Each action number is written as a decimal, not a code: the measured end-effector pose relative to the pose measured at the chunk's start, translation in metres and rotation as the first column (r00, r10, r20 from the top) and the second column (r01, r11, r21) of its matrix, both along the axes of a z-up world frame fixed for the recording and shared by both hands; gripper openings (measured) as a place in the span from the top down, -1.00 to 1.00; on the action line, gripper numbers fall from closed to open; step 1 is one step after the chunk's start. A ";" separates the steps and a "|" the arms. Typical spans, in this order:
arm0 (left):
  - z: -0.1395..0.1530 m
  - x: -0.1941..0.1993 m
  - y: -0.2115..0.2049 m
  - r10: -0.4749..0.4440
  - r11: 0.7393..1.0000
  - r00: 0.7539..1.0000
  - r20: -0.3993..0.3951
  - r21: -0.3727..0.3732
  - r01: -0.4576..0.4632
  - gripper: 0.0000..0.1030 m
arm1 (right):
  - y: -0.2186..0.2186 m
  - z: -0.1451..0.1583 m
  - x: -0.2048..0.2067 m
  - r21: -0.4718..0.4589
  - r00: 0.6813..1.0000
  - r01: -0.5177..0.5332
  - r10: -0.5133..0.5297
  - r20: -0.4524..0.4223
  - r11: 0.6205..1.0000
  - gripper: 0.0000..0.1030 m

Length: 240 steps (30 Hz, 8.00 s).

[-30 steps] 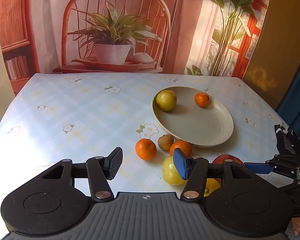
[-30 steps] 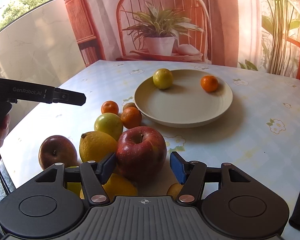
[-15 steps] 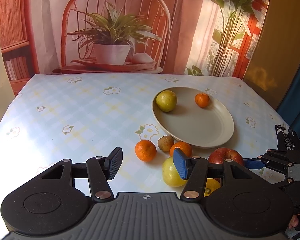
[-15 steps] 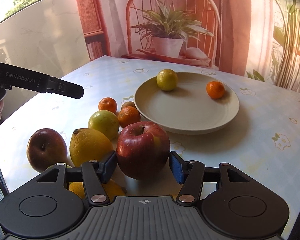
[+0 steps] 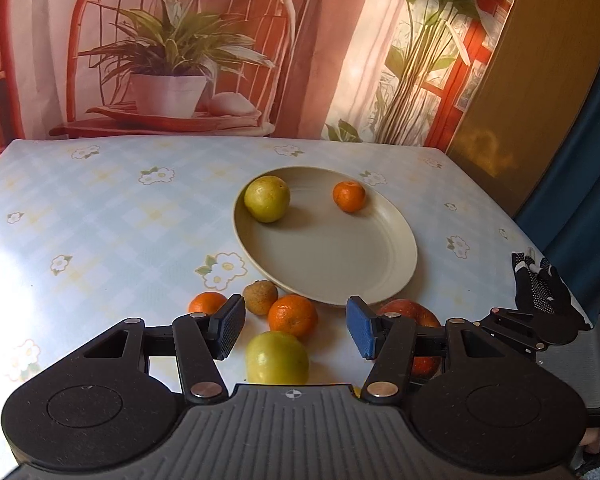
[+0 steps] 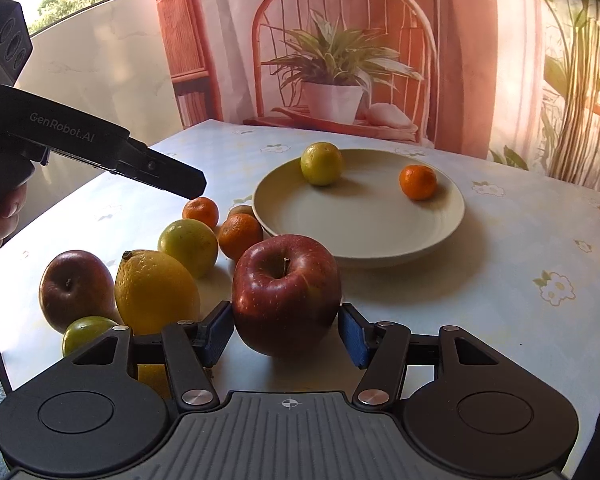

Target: Organize fruits

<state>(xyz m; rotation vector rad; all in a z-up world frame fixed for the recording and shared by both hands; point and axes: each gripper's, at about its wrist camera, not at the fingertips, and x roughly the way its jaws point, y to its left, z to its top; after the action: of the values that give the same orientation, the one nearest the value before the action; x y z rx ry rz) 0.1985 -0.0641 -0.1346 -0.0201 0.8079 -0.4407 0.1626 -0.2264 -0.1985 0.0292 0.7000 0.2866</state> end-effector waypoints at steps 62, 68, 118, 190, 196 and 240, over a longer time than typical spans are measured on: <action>-0.047 0.033 -0.045 -0.211 0.954 0.965 -0.154 -0.248 0.168 0.03 | -0.010 -0.005 0.004 -0.067 1.000 -0.026 0.026 0.008 0.997 0.09; -0.028 0.030 -0.041 -0.212 0.949 0.972 -0.104 -0.260 0.179 0.03 | -0.014 0.011 0.005 -0.051 0.999 -0.021 0.023 0.037 0.998 0.09; -0.033 0.139 0.010 0.125 0.974 0.990 -0.068 -0.179 -0.136 0.03 | 0.030 -0.012 0.193 -0.139 0.984 -0.176 0.171 -0.046 0.974 0.02; 0.009 -0.065 0.060 0.269 0.962 0.945 0.185 0.000 -0.273 0.01 | -0.015 -0.036 -0.067 0.122 0.960 0.261 -0.271 0.073 0.958 0.31; 0.007 -0.063 0.062 0.284 0.958 0.944 0.168 0.000 -0.288 0.01 | -0.013 -0.039 -0.065 0.125 0.965 0.249 -0.257 0.057 0.960 0.55; -0.017 0.024 0.053 0.200 0.980 0.980 -0.011 -0.012 -0.200 0.01 | -0.033 -0.021 0.007 0.128 0.945 0.206 -0.231 0.232 0.970 0.55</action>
<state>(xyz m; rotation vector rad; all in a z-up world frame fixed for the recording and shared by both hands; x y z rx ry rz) 0.2227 -0.0112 -0.1515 -0.1146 0.8038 -0.2560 0.1698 -0.2593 -0.2193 0.1659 0.4299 0.1085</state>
